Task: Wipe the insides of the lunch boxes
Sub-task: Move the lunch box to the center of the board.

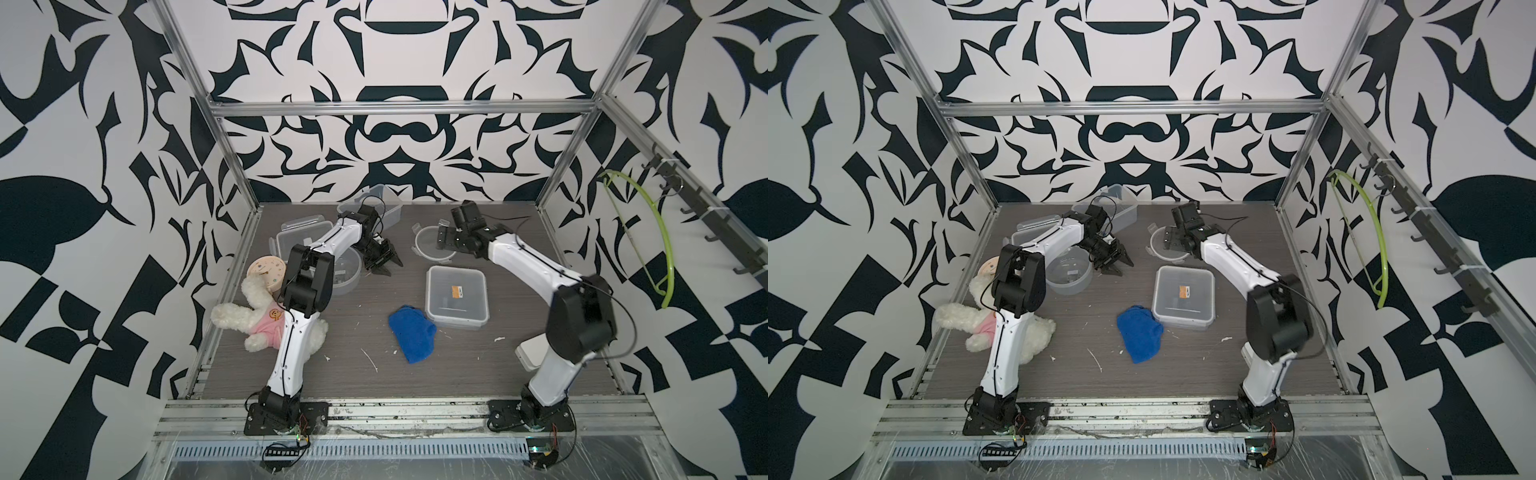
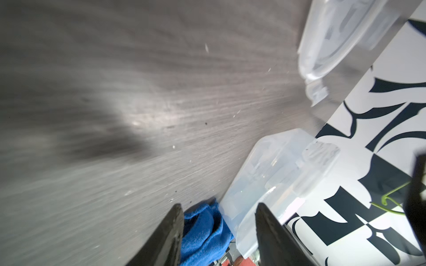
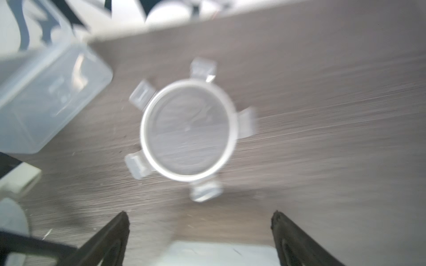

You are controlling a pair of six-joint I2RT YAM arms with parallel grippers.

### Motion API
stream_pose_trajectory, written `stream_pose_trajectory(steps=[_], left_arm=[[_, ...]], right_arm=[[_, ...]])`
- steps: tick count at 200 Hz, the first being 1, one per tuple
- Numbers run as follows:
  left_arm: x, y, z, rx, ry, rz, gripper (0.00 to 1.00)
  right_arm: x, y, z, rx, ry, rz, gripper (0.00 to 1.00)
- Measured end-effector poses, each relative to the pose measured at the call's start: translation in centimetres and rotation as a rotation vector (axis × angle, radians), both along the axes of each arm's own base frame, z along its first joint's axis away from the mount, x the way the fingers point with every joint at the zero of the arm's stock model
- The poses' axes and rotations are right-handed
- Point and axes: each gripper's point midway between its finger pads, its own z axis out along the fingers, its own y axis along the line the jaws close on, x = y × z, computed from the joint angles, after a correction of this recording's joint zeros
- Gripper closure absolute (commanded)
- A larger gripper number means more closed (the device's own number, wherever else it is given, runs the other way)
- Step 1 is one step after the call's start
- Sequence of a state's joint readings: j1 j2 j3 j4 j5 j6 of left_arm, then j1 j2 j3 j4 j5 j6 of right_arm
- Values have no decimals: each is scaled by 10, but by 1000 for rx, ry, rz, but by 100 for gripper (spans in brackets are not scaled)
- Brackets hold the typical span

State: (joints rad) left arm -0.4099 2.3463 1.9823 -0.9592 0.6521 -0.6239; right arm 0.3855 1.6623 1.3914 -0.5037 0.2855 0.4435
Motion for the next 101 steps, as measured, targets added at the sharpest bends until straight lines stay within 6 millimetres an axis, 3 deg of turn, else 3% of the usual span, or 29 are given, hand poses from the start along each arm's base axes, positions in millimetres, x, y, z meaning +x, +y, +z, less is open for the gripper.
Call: stream_pose_trajectory(steps=[10, 24, 37, 60, 65, 81, 101], left_arm=[[2, -2, 4, -9, -10, -4, 44], [-3, -9, 7, -24, -12, -23, 41], [-10, -18, 9, -35, -10, -47, 38], [-27, -37, 12, -61, 4, -93, 36], [-31, -41, 13, -68, 7, -104, 36], [-46, -55, 16, -92, 26, -135, 35], [-63, -66, 17, -117, 55, -160, 34]], right_arm=[[-21, -18, 18, -31, -32, -19, 1], [-54, -32, 14, -37, -15, -14, 1], [-86, -31, -13, 9, 48, 26, 2], [-140, -16, -91, 141, 251, 92, 2], [-144, -12, -100, 182, 264, 83, 2], [-138, 1, -91, 274, 228, 110, 2], [-139, 19, -102, 336, 272, 154, 2]])
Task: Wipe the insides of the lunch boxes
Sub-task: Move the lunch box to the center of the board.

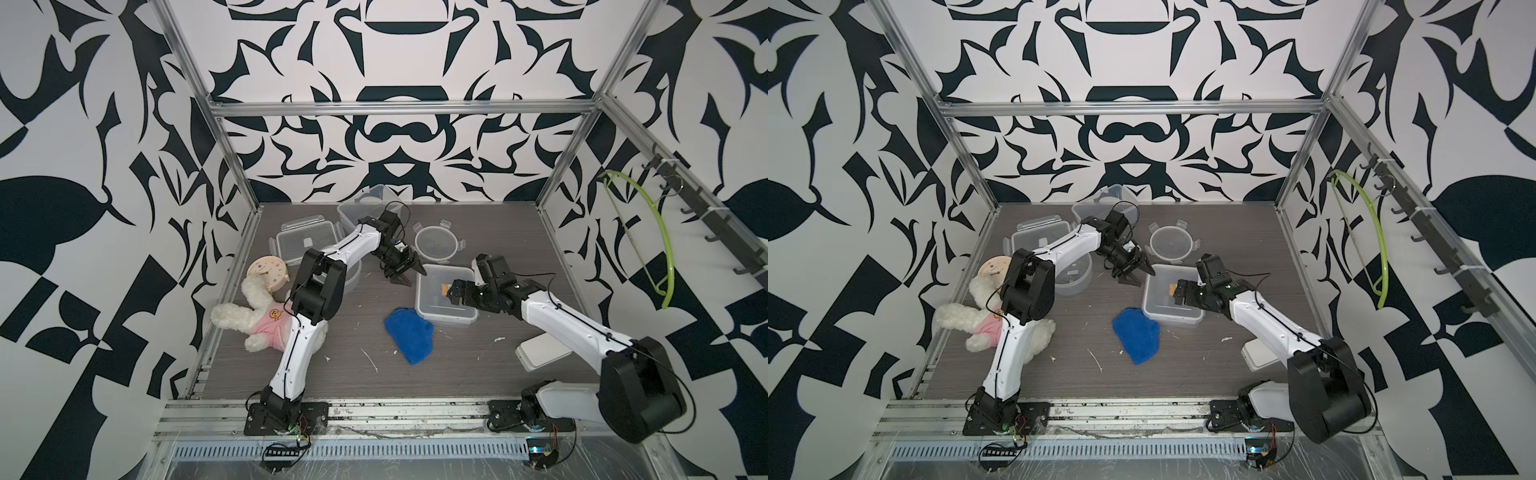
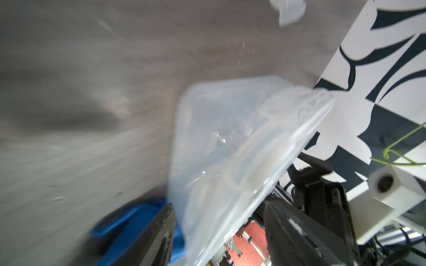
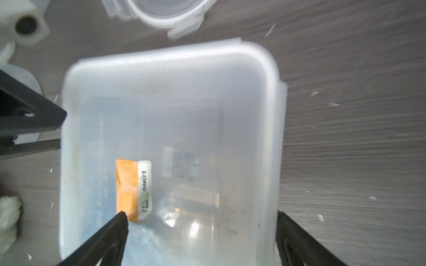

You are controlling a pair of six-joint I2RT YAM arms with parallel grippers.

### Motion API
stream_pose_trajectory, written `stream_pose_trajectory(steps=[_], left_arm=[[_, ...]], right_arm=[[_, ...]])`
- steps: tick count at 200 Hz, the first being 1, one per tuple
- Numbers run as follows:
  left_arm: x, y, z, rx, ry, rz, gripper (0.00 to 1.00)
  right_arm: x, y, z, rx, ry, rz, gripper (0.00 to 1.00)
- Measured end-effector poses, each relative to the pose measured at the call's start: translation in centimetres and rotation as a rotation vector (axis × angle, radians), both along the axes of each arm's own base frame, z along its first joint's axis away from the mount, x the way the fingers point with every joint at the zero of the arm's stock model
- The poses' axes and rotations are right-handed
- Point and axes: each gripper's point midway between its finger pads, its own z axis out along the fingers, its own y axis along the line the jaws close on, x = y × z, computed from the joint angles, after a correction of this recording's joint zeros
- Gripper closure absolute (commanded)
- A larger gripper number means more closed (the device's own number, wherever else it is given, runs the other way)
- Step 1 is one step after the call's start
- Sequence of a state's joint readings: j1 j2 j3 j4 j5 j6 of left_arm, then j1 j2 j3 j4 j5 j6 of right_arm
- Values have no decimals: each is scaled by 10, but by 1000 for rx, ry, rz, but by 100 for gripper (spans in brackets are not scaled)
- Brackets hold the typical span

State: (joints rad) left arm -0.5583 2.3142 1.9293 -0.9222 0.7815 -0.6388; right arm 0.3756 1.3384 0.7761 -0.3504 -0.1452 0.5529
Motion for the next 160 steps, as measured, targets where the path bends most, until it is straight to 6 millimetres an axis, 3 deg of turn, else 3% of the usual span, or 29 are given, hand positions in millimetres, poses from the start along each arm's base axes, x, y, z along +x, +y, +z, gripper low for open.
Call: stream_pose_trajectory(steps=[17, 37, 75, 114, 139, 160], left_arm=[[-9, 5, -3, 15, 31, 6, 34], [-5, 19, -4, 28, 41, 34, 34], [28, 64, -2, 97, 9, 134, 35], [56, 97, 4, 174, -58, 191, 35], [72, 106, 14, 180, -113, 205, 35], [90, 105, 29, 161, -175, 216, 35]], right_arm=[[10, 6, -1, 41, -8, 0, 3], [34, 20, -3, 108, -27, -16, 6], [78, 68, -7, 245, -82, 29, 3], [115, 103, -6, 326, -125, 82, 4], [116, 111, -3, 355, -132, 106, 1], [108, 106, 1, 359, -131, 118, 0]])
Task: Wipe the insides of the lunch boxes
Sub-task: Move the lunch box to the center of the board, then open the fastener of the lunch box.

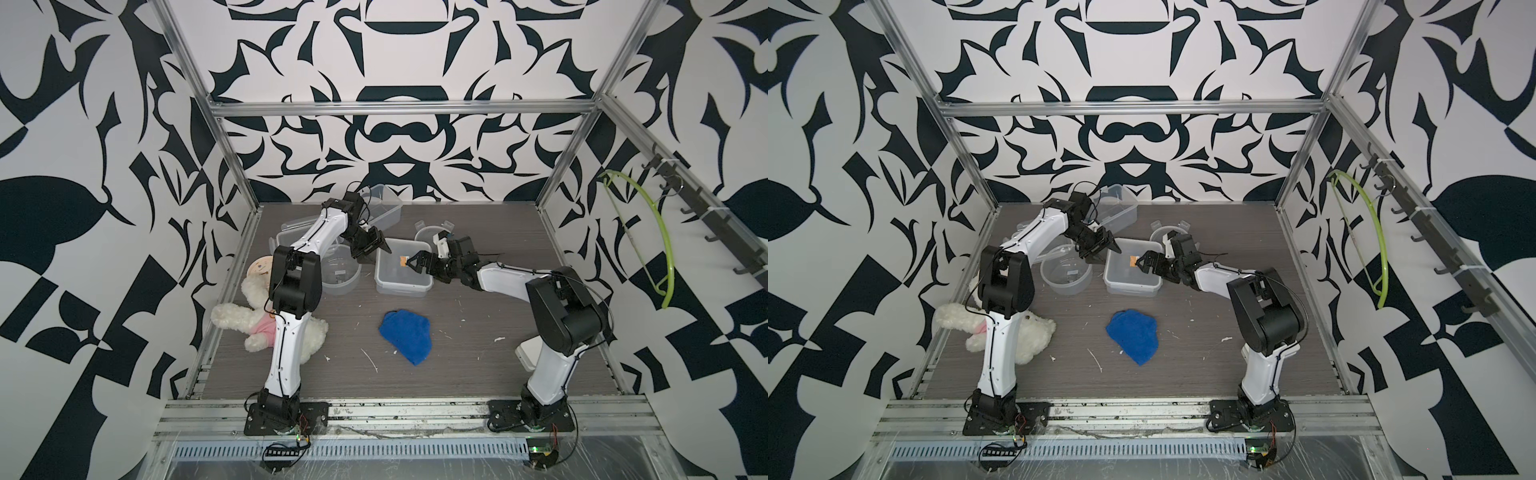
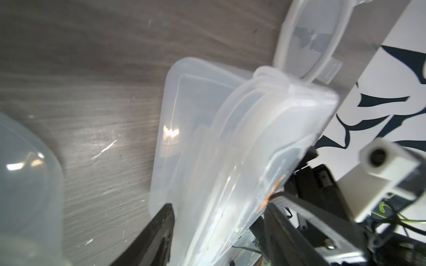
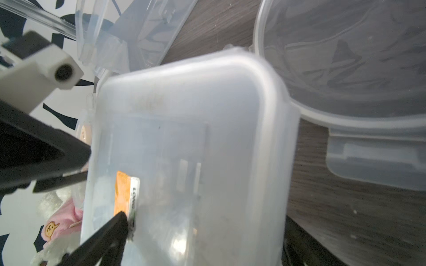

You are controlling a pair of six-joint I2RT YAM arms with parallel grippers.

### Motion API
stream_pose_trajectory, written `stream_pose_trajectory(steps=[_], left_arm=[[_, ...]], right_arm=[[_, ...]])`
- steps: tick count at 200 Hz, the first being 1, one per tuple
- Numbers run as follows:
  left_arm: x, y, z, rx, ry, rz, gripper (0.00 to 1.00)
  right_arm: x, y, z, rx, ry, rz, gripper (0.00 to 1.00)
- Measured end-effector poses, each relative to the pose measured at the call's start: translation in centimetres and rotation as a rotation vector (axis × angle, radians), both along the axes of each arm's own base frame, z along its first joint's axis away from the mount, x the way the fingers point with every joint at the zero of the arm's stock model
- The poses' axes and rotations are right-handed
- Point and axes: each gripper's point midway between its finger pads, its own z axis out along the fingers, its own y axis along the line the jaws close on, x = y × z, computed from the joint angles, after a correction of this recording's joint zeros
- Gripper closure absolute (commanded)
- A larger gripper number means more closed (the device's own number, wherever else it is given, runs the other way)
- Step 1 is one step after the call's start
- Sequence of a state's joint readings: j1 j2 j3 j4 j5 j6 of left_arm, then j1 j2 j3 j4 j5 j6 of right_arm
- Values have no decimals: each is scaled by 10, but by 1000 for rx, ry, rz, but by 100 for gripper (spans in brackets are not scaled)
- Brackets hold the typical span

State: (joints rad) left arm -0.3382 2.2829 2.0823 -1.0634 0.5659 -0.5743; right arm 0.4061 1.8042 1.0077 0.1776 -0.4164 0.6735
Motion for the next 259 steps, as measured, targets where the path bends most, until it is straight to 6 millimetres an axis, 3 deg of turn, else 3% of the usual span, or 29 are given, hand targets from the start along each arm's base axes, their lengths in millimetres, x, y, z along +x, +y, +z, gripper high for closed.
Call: stream_pose_trajectory(steps=[29, 48, 66, 81, 96, 121, 153, 173, 200, 226, 244, 252, 259], left_arm=[[24, -1, 28, 1, -107, -1, 34], [29, 4, 44, 32, -153, -3, 34], [27, 8, 47, 56, -156, -1, 36], [18, 6, 40, 64, -123, -1, 38], [9, 0, 31, 72, -86, -4, 41], [-8, -31, 27, 49, -71, -52, 45], [-28, -63, 19, -7, -36, -99, 49], [-31, -63, 3, -16, 9, -83, 49], [-27, -63, 1, -68, 21, -68, 50], [-25, -64, -1, -111, 27, -60, 52], [-24, -65, -3, -136, 32, -58, 53], [-24, -65, -3, -152, 36, -58, 53], [-23, -67, -2, -164, 32, -61, 54]], right_arm=[[-15, -31, 8, 32, 5, -26, 0], [-13, -57, 13, 52, 0, -71, 0], [-9, -72, 15, 71, -14, -97, 0], [-11, -69, 15, 113, -25, -82, 4], [-12, -60, 12, 179, -38, -59, 21], [-9, -48, -6, 296, -28, -50, 36], [-1, -35, -12, 463, -34, -38, 40], [2, -32, -14, 536, -41, -36, 48], [2, -33, -8, 575, -70, -32, 63], [2, -34, -7, 600, -46, -44, 68], [2, -33, -8, 613, -37, -44, 86], [2, -33, -8, 618, -37, -41, 100], [3, -32, -8, 622, -38, -40, 100]])
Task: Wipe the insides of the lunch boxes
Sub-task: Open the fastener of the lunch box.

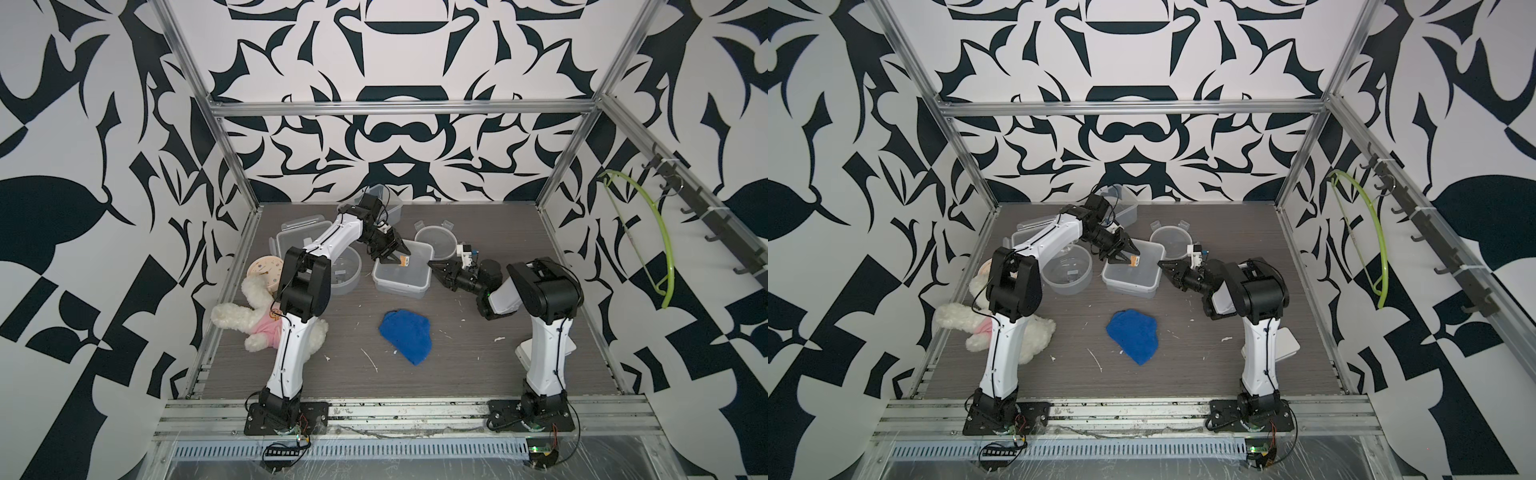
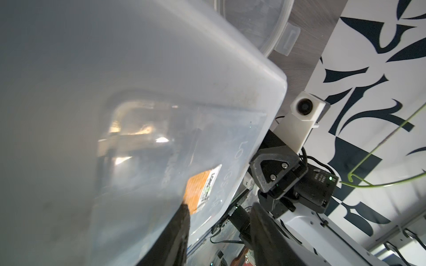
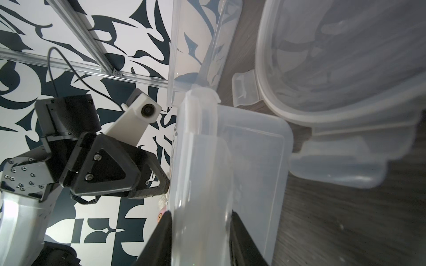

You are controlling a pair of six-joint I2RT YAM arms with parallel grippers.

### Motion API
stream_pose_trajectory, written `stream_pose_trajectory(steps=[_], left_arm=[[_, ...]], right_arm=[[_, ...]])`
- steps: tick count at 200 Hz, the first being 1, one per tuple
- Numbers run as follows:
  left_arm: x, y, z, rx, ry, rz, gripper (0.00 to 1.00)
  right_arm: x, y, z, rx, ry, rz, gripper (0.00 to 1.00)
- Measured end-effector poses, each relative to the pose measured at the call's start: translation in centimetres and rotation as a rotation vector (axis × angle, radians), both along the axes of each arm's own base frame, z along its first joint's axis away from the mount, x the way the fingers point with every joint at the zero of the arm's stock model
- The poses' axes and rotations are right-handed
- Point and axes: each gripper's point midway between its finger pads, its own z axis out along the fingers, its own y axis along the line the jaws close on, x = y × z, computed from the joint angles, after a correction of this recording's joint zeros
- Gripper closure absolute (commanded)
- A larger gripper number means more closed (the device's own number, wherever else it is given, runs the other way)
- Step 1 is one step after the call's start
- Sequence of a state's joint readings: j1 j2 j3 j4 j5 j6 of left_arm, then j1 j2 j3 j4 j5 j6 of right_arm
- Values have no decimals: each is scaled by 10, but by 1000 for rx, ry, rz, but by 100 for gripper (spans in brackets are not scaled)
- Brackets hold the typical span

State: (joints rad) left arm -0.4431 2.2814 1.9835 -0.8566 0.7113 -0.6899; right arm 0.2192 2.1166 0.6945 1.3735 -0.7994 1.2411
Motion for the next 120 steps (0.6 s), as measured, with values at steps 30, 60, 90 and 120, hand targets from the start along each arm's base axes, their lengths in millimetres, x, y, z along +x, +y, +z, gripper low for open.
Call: stream_pose_trajectory(steps=[30, 60, 90, 120], left_arm=[[2, -6, -2, -35, -1, -10, 54], [5, -5, -2, -49, 12, -10, 55], [5, -5, -3, -46, 16, -11, 55], [8, -7, -5, -63, 9, -18, 55]], right_arm=[[4, 3, 0, 10, 0, 4, 100], [8, 2, -1, -56, 20, -1, 100], [11, 2, 1, -247, 70, -14, 100], [23, 3, 7, -496, 92, -40, 100]])
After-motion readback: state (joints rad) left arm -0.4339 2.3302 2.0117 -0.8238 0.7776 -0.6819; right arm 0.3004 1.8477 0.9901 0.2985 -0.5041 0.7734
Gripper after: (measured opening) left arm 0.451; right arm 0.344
